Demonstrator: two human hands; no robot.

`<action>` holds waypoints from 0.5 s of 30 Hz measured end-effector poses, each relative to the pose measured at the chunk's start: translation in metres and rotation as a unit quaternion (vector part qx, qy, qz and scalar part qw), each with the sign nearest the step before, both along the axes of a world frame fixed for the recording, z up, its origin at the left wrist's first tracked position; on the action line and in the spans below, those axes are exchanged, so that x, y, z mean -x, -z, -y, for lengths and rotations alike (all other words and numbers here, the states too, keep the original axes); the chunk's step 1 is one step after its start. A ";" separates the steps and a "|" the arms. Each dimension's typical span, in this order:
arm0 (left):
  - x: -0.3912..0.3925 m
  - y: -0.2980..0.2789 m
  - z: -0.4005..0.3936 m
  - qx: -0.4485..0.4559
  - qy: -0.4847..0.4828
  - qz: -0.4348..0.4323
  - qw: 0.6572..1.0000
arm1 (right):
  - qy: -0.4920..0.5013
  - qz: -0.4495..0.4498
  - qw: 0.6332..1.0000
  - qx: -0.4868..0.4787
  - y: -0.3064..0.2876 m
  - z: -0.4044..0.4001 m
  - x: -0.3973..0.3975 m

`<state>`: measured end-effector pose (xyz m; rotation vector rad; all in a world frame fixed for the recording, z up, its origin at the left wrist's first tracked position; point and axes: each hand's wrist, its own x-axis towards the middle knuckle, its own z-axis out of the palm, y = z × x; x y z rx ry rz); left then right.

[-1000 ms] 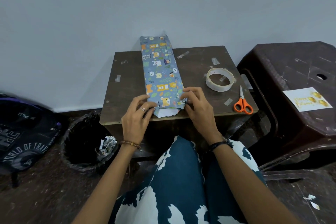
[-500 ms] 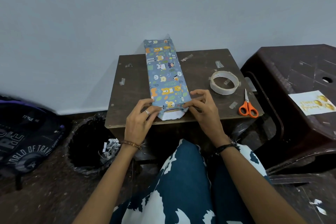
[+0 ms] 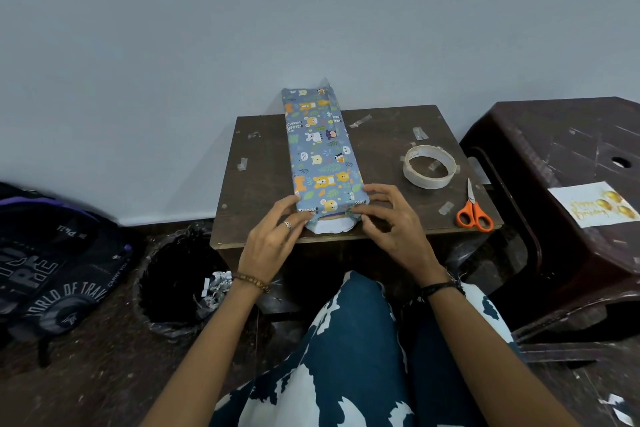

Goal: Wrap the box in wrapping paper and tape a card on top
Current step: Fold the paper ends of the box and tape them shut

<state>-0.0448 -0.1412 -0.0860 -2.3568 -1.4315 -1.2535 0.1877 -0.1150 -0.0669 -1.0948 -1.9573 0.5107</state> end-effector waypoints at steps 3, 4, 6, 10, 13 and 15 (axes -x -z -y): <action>-0.001 0.000 0.000 -0.002 -0.009 -0.003 1.000 | 0.007 0.007 1.000 -0.006 -0.002 0.000 0.000; -0.002 0.000 0.000 -0.001 -0.013 0.002 1.000 | 0.013 0.013 1.000 -0.015 -0.002 -0.001 0.001; -0.006 0.003 0.003 0.005 -0.021 0.013 1.000 | 0.028 0.015 0.999 -0.023 -0.003 -0.002 0.003; -0.010 0.008 0.009 0.038 -0.018 0.041 0.998 | 0.043 0.010 0.999 -0.032 -0.004 -0.004 0.005; -0.011 0.008 0.011 0.056 -0.026 0.043 0.997 | 0.049 0.018 0.998 -0.045 -0.003 -0.005 0.007; -0.012 0.009 0.011 0.052 -0.035 0.040 0.997 | 0.053 0.018 0.997 -0.054 -0.003 -0.003 0.008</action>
